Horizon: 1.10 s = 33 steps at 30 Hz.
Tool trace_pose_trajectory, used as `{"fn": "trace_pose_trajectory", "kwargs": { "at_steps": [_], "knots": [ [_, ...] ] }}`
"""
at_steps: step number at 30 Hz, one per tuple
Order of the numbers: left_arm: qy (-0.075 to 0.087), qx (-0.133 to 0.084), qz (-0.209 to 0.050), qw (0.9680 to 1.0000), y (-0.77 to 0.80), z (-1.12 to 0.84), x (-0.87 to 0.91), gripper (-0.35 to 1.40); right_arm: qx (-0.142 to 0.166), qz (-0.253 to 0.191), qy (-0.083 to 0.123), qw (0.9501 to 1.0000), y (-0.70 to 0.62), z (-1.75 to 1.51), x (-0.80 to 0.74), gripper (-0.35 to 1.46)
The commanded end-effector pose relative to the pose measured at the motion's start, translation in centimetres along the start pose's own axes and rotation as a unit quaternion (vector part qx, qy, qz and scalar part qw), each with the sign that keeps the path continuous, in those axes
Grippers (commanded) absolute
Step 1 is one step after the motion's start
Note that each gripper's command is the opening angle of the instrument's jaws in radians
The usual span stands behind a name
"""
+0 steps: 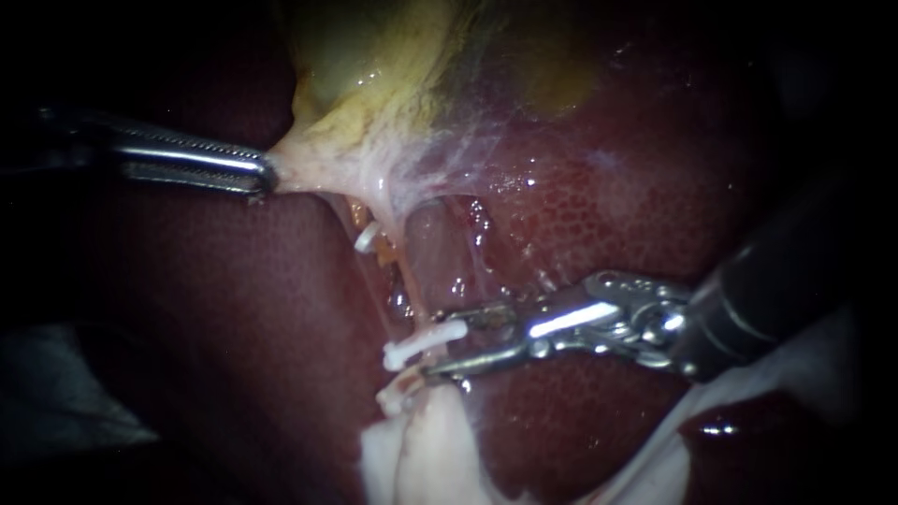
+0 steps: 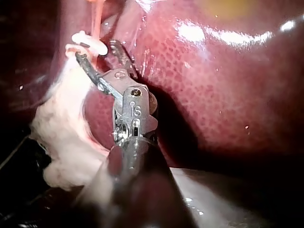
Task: Going back first clip right tube
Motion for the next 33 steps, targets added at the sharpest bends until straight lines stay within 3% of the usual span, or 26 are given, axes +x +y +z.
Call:
{"fn": "trace_pose_trajectory", "kwargs": {
  "at_steps": [1, 6, 12, 21, 28, 33],
  "knots": [
    [0.0, -0.001, 0.0, 1.0, -0.01, 0.0, -0.01, -0.35, -0.012, -0.026, -0.008, 0.9996, -0.02, -0.1, 0.06, 0.49],
    [0.0, -0.001, 0.001, 1.0, -0.03, 0.0, -0.02, -0.35, -0.041, -0.101, -0.033, 0.9935, -0.1, -0.49, 0.23, 0.5],
    [0.0, 0.0, 0.001, 1.0, -0.04, -0.01, -0.03, -0.35, -0.057, -0.148, -0.034, 0.9868, -0.16, -0.86, 0.39, 0.5],
    [0.0, 0.003, 0.003, 1.0, -0.1, 0.07, -0.11, -0.35, -0.047, -0.172, -0.036, 0.9834, -0.21, -1.08, 0.47, 0.5],
    [-0.005, 0.01, 0.009, 0.9999, -0.26, 0.42, -0.32, -0.35, -0.045, -0.174, -0.036, 0.9831, -0.23, -1.13, 0.5, 0.5],
    [-0.012, 0.009, 0.003, 0.9999, -0.35, 0.55, -0.44, -0.35, -0.045, -0.174, -0.036, 0.9831, -0.24, -1.14, 0.5, 0.5]
  ]
}}
